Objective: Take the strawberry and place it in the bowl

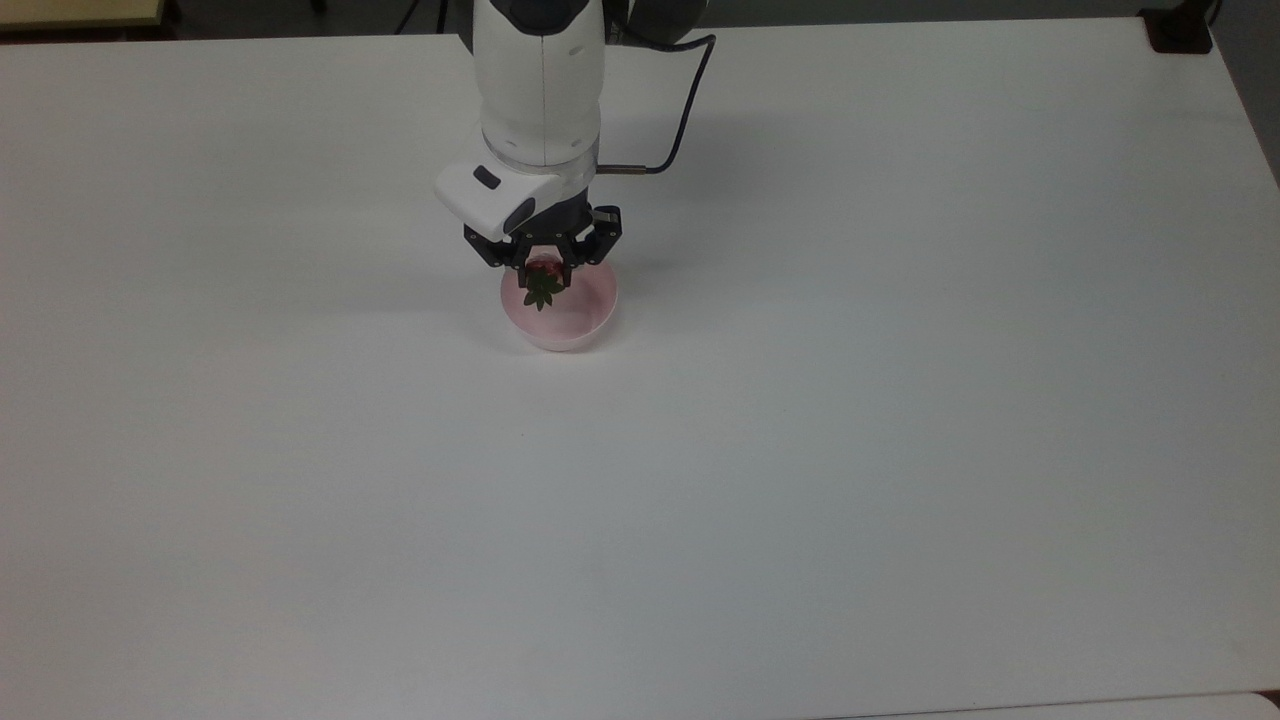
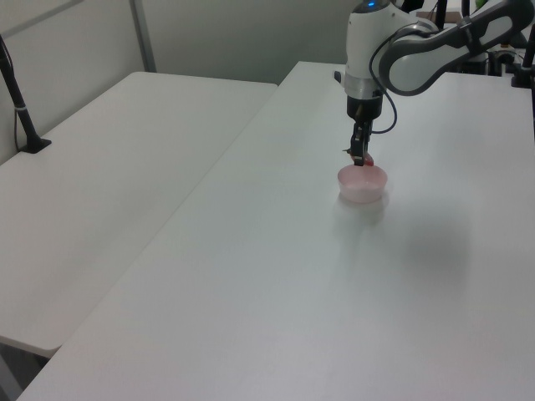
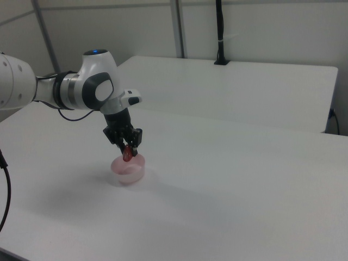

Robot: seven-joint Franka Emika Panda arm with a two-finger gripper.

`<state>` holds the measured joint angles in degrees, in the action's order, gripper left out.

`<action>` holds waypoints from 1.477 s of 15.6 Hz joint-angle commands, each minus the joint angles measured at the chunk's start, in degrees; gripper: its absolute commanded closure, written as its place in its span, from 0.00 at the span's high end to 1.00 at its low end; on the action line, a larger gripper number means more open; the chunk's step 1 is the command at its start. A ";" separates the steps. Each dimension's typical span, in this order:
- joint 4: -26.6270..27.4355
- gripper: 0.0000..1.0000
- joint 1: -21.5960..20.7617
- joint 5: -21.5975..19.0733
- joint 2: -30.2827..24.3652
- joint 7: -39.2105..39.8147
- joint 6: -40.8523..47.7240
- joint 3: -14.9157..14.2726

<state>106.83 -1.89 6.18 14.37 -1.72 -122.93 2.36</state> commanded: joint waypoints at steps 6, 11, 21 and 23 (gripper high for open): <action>-3.72 1.00 -1.27 0.76 -2.06 -9.59 4.69 -0.51; -7.25 1.00 -1.01 0.41 -13.30 -13.66 21.82 -1.30; -7.42 1.00 2.06 -3.72 -21.85 -4.29 28.91 -4.90; -7.60 1.00 3.21 -3.90 -20.80 0.21 27.31 -4.64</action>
<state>98.55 -0.46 3.46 -7.88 -8.36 -91.92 -2.68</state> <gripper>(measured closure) 0.000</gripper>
